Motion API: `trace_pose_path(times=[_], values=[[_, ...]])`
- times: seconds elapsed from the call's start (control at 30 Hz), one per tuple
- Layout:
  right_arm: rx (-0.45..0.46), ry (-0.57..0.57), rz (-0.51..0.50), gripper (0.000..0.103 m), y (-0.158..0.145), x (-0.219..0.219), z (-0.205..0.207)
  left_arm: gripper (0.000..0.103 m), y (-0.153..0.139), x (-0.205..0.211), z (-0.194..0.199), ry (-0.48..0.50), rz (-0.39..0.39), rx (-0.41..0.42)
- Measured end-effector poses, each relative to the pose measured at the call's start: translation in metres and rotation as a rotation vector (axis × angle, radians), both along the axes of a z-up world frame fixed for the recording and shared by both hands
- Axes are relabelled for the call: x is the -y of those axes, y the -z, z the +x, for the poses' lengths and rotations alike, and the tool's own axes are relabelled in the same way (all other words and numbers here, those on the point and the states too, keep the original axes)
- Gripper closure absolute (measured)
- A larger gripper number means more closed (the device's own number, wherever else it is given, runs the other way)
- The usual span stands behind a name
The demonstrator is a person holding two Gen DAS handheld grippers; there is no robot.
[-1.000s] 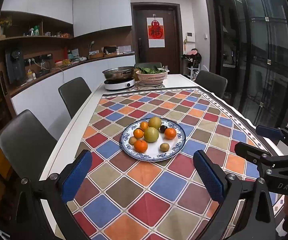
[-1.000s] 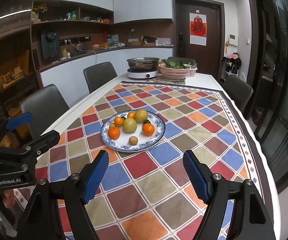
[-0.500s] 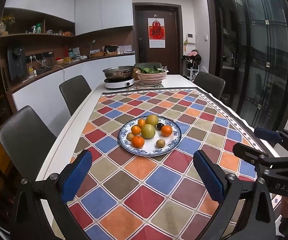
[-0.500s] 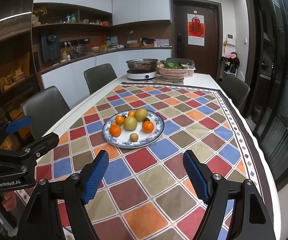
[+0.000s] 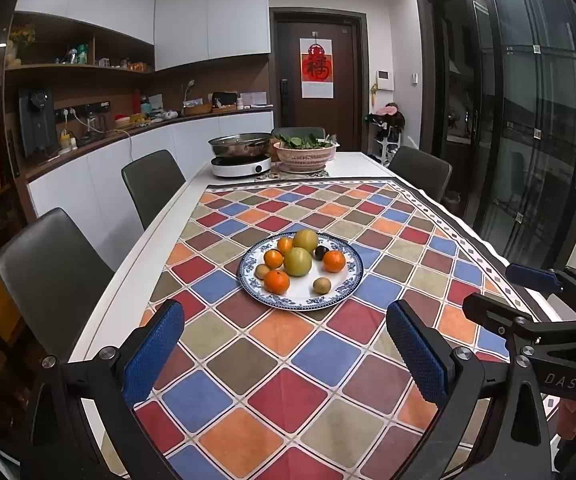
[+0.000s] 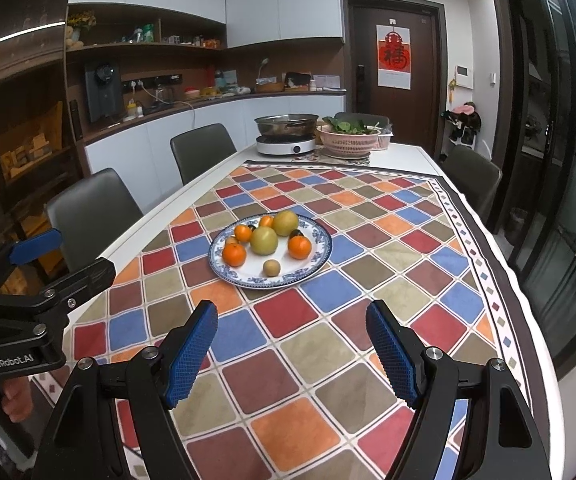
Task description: Organize fruits
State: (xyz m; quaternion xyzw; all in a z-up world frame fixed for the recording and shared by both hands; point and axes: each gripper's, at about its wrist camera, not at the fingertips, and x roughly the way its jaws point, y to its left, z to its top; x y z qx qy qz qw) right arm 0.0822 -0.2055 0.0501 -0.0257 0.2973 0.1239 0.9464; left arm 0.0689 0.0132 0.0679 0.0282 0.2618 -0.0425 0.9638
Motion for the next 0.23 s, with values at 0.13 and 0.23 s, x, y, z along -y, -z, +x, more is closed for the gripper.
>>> trace_pose_path(times=[0.13, 0.23], values=[[-0.001, -0.001, -0.002, 0.026, 0.0002, -0.0001, -0.0005, 0.0, -0.0005, -0.0008, -0.0012, -0.001, 0.001, 0.003], [-0.004, -0.003, 0.0, 0.026, 0.0002, -0.0014, 0.0002, 0.0, -0.0003, -0.0006, -0.0013, 0.001, -0.001, 0.001]])
